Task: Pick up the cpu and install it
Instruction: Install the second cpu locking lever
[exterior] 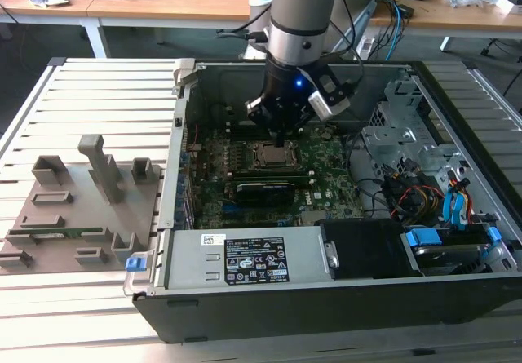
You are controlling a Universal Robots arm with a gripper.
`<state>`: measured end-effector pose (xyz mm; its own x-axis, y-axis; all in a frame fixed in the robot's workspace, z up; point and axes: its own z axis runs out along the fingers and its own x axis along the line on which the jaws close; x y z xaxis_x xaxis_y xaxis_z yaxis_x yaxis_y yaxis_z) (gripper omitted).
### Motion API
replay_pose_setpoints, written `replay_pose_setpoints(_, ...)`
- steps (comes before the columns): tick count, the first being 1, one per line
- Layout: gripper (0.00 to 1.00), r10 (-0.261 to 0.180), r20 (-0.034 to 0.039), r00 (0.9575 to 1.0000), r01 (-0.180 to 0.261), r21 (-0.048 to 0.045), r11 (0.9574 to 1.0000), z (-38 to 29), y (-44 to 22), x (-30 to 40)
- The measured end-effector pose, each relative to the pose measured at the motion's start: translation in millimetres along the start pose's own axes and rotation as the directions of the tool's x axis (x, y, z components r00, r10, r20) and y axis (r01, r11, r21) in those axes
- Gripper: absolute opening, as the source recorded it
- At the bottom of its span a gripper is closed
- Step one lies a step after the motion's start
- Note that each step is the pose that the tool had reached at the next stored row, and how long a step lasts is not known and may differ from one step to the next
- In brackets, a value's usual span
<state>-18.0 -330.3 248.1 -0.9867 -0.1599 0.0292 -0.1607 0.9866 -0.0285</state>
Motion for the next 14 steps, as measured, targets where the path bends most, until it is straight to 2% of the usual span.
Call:
replay_pose_setpoints(1,0.11,0.001,-0.0060,1.0000,-0.001,0.0367,0.9993,-0.6,0.0,0.0)
replay_pose_setpoints(2,0.11,0.001,-0.0081,1.0000,-0.001,0.0501,0.9987,-0.7,0.1,0.0)
replay_pose_setpoints(3,0.11,0.002,-0.0133,0.9999,-0.001,0.0811,0.9967,-3.8,0.2,0.1)
replay_pose_setpoints(4,0.11,0.002,-0.0131,0.9999,-0.001,0.0809,0.9967,-15.2,-0.1,0.4)
replay_pose_setpoints(5,0.11,0.002,-0.0112,0.9999,-0.001,0.0692,0.9976,-19.1,-0.2,0.6)
replay_pose_setpoints(7,0.11,0.001,-0.0057,1.0000,-0.001,0.0352,0.9994,-20.9,-0.1,1.3)
replay_pose_setpoints(8,0.11,0.001,-0.0047,1.0000,-0.001,0.0282,0.9996,-21.7,-0.1,1.4)
replay_pose_setpoints(14,0.11,0.001,-0.0044,1.0000,-0.001,0.0269,0.9996,-22.0,-0.1,1.4)
